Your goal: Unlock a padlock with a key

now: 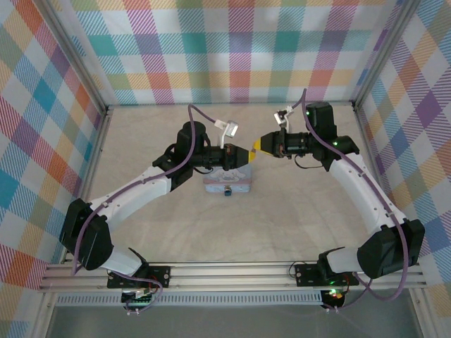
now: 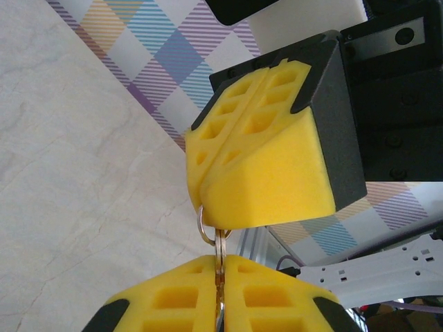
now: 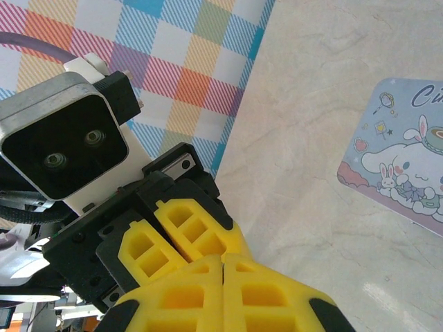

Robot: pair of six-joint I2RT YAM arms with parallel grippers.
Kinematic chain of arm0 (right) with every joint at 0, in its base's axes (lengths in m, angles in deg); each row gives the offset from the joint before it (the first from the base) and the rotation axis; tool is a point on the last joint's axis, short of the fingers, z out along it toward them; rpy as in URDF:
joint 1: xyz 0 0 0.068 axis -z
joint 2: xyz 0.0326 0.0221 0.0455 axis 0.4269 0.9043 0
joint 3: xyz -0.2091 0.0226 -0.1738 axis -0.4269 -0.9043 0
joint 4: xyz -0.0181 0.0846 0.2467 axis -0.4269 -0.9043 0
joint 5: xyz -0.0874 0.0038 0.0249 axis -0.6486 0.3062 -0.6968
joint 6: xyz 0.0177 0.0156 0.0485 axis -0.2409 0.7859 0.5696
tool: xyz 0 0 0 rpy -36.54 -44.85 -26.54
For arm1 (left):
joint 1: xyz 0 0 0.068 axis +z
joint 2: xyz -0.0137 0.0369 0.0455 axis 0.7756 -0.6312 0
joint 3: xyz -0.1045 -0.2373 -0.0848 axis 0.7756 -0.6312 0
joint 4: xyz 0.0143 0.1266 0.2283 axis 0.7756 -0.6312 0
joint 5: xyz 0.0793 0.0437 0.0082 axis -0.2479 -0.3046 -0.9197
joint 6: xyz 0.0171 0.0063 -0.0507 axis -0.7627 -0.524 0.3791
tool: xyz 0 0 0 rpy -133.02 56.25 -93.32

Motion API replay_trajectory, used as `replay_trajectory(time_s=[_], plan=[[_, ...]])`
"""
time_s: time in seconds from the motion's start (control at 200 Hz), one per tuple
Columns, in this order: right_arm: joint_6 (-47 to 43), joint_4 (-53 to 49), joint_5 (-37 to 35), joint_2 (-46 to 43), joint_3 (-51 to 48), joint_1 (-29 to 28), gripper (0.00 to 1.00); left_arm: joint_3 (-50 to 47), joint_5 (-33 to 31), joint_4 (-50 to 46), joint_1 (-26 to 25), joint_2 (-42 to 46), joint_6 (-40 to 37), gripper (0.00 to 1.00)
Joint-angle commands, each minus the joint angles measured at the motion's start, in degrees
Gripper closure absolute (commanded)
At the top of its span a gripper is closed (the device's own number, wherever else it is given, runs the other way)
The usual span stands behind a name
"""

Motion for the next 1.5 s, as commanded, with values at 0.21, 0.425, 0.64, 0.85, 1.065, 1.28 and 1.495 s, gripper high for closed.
replay_trajectory(time_s=[0.21, 0.425, 0.64, 0.85, 1.065, 1.28, 1.495], plan=[[-1.94, -1.22, 2.60, -0.35, 0.48, 0.23, 1.00, 1.51, -0.77, -2.45, -0.21, 2.24, -2.24, 0.88], [-1.93, -1.02, 3.65, -0.22, -0.27, 0.23, 1.00, 1.59, -0.96, -2.90, -0.20, 2.41, -2.58, 0.81], [-1.89, -0.81, 4.60, -0.26, -0.80, 0.21, 0.99, 2.20, -0.41, -2.36, -0.21, 1.78, -2.08, 0.87], [-2.71, -1.61, 3.50, -0.87, -1.02, 0.14, 0.98, 2.21, -0.60, -2.80, -0.19, 2.11, -2.50, 1.00], [-4.14, -0.50, 0.88, -2.84, -2.56, 0.26, 0.66, 3.16, 1.01, -5.96, -0.19, 2.29, -4.08, 1.00], [-3.35, 3.09, 2.17, -4.23, -4.88, 0.25, 0.51, 4.09, 4.56, -7.43, -0.21, 2.37, -4.88, 1.00], [-2.81, 5.68, 6.42, -3.95, -5.63, -0.83, 0.64, 4.99, 6.61, -8.36, -0.21, 2.03, -5.25, 1.00]])
